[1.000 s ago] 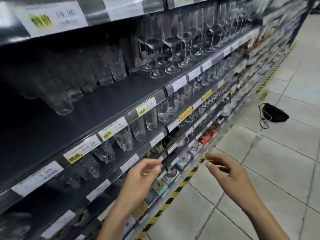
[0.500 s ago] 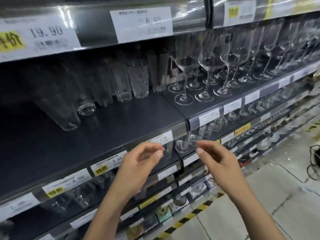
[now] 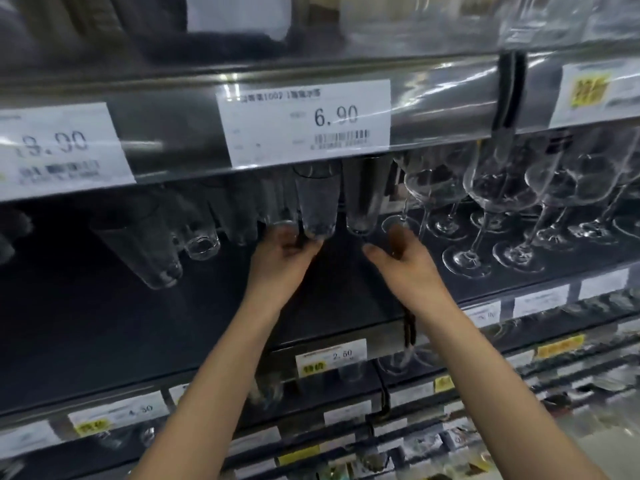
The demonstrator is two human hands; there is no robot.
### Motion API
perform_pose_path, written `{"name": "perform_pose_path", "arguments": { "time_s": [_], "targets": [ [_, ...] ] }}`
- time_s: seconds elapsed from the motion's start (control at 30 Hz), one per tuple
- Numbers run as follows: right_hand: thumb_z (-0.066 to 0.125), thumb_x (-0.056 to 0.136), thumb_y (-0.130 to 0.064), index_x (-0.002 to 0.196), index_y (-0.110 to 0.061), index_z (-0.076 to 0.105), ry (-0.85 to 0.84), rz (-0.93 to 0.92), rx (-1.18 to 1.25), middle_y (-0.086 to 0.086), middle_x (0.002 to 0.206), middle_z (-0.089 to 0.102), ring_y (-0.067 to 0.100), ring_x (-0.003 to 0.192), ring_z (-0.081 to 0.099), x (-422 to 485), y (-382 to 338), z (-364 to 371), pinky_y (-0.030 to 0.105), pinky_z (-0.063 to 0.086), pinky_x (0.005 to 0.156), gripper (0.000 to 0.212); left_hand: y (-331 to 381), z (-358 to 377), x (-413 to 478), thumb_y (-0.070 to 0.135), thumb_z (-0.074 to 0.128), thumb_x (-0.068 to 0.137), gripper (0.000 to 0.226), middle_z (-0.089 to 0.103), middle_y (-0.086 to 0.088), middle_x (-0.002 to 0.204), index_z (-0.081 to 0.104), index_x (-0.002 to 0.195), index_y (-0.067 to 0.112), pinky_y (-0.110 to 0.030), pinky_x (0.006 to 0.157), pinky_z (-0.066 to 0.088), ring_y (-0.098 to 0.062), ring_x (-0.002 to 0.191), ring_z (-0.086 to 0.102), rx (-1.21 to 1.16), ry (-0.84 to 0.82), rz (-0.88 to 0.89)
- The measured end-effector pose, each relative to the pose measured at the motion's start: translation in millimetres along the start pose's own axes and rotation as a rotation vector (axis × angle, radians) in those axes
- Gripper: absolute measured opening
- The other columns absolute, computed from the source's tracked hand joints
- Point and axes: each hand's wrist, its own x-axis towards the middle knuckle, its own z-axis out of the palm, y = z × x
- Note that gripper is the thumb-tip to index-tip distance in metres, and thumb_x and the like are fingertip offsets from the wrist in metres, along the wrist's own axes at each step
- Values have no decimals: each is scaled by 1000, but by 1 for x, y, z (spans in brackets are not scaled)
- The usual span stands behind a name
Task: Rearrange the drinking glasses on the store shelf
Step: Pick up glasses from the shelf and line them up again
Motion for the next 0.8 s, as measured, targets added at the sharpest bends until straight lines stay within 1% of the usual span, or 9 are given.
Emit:
{"name": "perform_pose_path", "arguments": {
  "time_s": [0.03, 0.1, 0.17, 0.23, 0.27, 0.33, 0.47, 0.6, 0.8],
  "targets": [
    [67, 92, -33, 133, -18, 51, 0, 1, 12, -9, 110, 55, 18, 115, 56, 10, -1, 3, 31, 43, 96, 46, -6, -1, 12, 33, 77, 83, 25, 68, 3, 105, 62, 102, 27, -36, 94, 54, -11, 98, 65, 38, 51, 5],
    [67, 92, -28, 129, -17, 50, -15, -6, 45, -5, 111, 58, 17, 110, 57, 27, -1, 9, 27, 41, 87, 43, -18, -3, 33, 38, 78, 81, 47, 66, -2, 120, 62, 121, 20, -29, 97, 50, -14, 109, 62, 116, 112, 9],
    [68, 91, -22, 134, -15, 44, -39, -1, 85, -1, 118, 57, 13, 106, 54, 40, 2, 17, 19, 37, 81, 49, -28, -1, 46, 46, 77, 77, 75, 54, -2, 138, 47, 140, 19, -20, 96, 40, -14, 121, 54, 169, 121, -41],
    [69, 90, -19, 141, -13, 37, -49, 0, 122, 2, 131, 54, 14, 114, 52, 53, 8, 25, 16, 36, 87, 60, -35, 3, 55, 46, 77, 78, 89, 43, -3, 148, 32, 149, 16, -17, 98, 33, -17, 129, 47, 205, 138, -95],
    [70, 89, -19, 143, -12, 34, -44, -4, 133, 3, 138, 52, 16, 122, 51, 59, 11, 28, 19, 36, 93, 66, -37, 5, 58, 46, 77, 78, 91, 41, -4, 148, 30, 149, 13, -19, 99, 33, -19, 131, 46, 229, 155, -91],
    [70, 88, -17, 145, -11, 31, -23, -2, 175, 5, 141, 51, 18, 127, 50, 69, 13, 35, 23, 36, 100, 70, -41, 9, 65, 47, 76, 74, 87, 45, -6, 143, 36, 144, 12, -24, 101, 39, -21, 126, 50, 252, 179, -56],
    [67, 84, -16, 138, -16, 38, 39, 10, 250, 1, 126, 60, 19, 115, 58, 86, 16, 42, 30, 45, 97, 62, -41, 13, 66, 44, 68, 74, 68, 60, -6, 126, 48, 130, 10, -30, 94, 51, -20, 112, 61, 313, 183, -20],
    [69, 84, -19, 129, -15, 46, 43, 15, 220, -2, 113, 64, 21, 107, 62, 100, 21, 45, 30, 49, 90, 51, -35, 14, 67, 32, 71, 83, 57, 64, -9, 125, 50, 130, 7, -24, 90, 46, -23, 115, 61, 343, 231, 6],
    [74, 84, -20, 131, -15, 47, 44, -7, 205, -3, 119, 64, 15, 108, 60, 105, 22, 45, 28, 49, 94, 54, -30, 10, 66, 38, 67, 91, 47, 68, -9, 122, 60, 126, 7, -22, 86, 44, -25, 114, 62, 420, 259, 64]
  ]
}}
